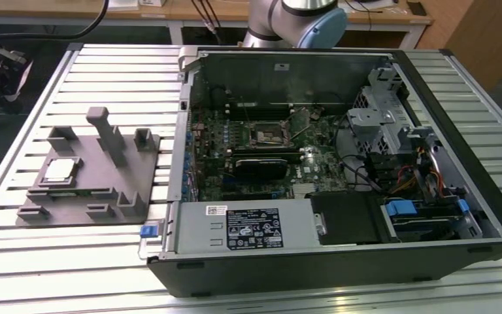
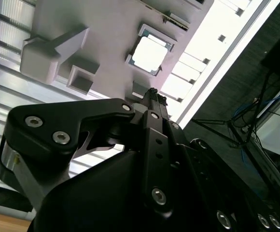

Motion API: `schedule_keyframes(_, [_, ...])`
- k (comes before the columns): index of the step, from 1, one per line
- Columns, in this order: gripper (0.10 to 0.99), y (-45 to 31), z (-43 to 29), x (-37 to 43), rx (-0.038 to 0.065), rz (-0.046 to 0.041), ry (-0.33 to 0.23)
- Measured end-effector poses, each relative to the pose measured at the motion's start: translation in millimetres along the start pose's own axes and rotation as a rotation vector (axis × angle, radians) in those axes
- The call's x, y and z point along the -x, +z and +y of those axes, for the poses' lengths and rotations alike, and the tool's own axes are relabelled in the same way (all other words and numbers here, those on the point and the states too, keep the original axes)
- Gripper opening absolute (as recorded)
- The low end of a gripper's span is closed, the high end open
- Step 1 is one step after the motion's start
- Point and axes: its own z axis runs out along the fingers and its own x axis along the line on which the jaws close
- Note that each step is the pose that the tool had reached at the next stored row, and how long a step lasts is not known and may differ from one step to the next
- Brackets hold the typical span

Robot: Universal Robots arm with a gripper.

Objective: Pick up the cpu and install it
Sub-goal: 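Pick up the cpu and move it towards the insertion slot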

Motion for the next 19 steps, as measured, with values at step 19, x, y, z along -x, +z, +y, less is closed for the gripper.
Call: schedule_keyframes(19, [0.106, 21.3, -2.0, -0.7, 0.021, -0.0066, 0.000])
